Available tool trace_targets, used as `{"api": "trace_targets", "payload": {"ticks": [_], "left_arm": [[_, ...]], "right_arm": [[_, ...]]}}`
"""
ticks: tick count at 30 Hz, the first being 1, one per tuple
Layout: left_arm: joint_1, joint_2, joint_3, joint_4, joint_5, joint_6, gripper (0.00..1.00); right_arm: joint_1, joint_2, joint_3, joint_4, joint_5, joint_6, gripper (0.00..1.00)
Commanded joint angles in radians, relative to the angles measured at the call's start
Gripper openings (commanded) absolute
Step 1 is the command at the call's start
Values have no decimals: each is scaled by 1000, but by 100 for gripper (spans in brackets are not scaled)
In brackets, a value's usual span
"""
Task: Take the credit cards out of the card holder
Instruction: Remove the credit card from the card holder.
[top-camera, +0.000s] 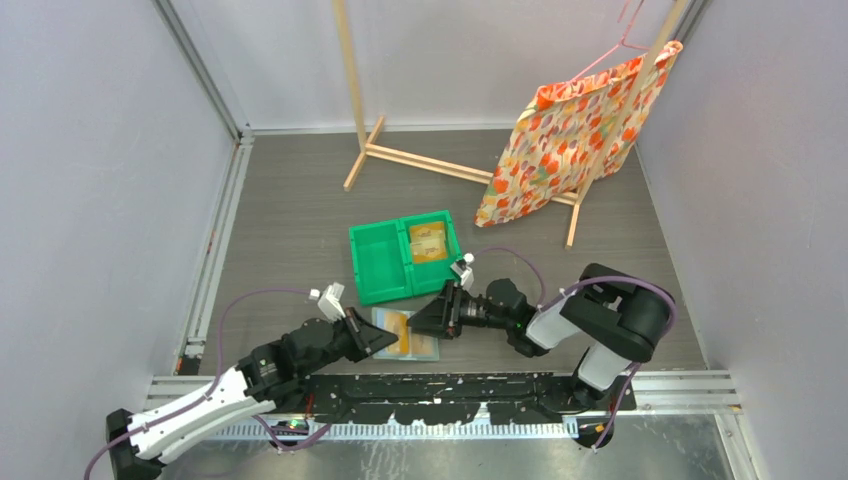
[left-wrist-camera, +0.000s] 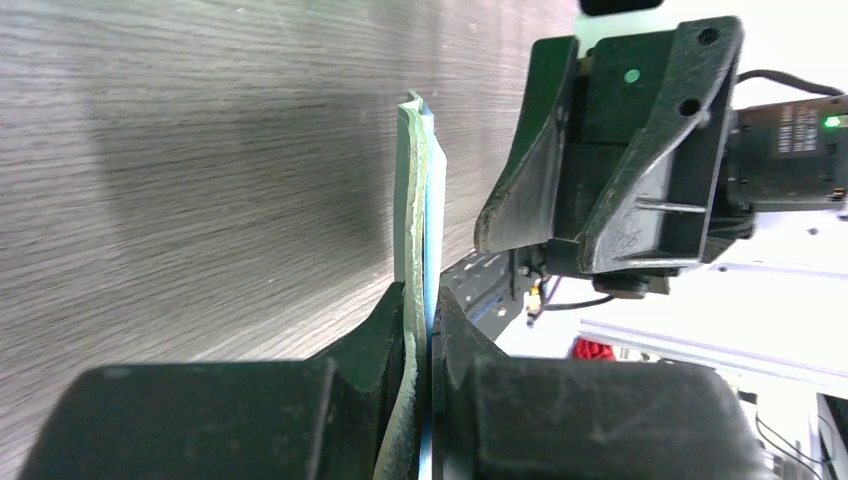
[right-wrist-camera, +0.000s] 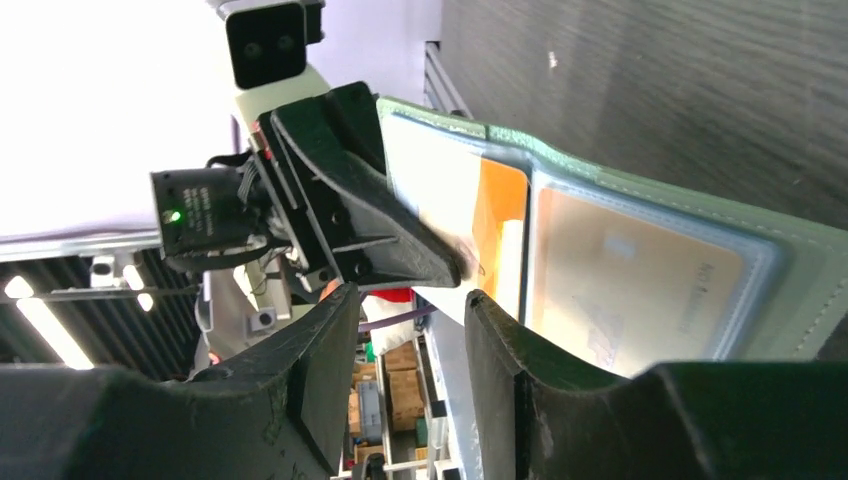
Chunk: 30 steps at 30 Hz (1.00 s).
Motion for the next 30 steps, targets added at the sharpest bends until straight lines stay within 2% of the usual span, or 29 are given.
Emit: {"api": "trace_targets", "payload": {"ticks": [1,5,13,21,30], "left_arm": [[0,-90,-55,-165,15,27,1],[0,-221,-55,-235,16,15,1],[1,-139,-5,-136,35,47,1],[0,-224,26,-154,36,40,0],[1,-214,35,-73,57,44,1]], "right_arm": [[4,-112,-47,79,7,11,49],[4,-253,-45,-110,11,-52,50],[3,-415,18,-337,9,-131,52],[10,-335,43,-273,-17,-118,54],[20,-289,60,-250,-29,-120,54]]}}
